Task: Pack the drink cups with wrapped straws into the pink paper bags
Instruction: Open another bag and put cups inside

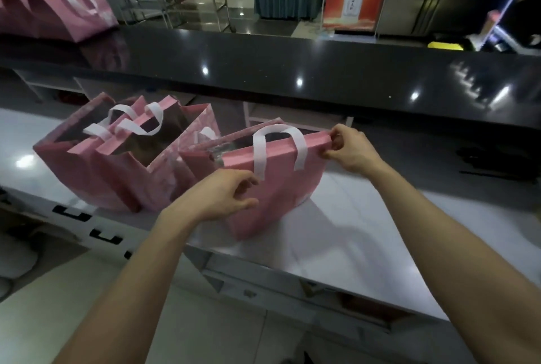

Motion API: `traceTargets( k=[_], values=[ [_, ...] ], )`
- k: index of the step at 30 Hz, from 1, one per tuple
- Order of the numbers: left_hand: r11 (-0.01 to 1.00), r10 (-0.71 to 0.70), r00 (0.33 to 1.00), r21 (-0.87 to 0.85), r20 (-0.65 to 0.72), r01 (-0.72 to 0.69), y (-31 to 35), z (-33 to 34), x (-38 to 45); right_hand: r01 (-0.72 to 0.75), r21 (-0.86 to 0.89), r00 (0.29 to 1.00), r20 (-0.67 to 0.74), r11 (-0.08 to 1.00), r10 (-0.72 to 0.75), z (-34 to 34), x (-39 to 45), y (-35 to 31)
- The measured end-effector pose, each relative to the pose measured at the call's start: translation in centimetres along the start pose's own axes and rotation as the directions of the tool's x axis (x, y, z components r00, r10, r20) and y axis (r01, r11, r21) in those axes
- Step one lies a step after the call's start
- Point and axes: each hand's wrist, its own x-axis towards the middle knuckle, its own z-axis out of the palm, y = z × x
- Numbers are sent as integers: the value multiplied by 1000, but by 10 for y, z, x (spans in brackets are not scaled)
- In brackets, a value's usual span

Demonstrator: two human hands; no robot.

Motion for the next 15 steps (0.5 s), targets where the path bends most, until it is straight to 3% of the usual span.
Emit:
traceTargets(
  k=[5,8,11,15],
  values=[
    [995,102,993,6,-52,-102,24,18,63,-72,82,996,-45,994,75,-40,-75,34],
    [976,24,996,-214,-89,-43,41,29,85,-43,54,999,-2,998,43,-43,-109,33],
    [862,-110,994,-501,-27,82,59,35,97,23,74,995,91,997,-30,-32,-127,24],
    [797,-216,975,-566,59,211,82,36,118,112,116,976,175,987,-131,-22,-131,13]
  ],
)
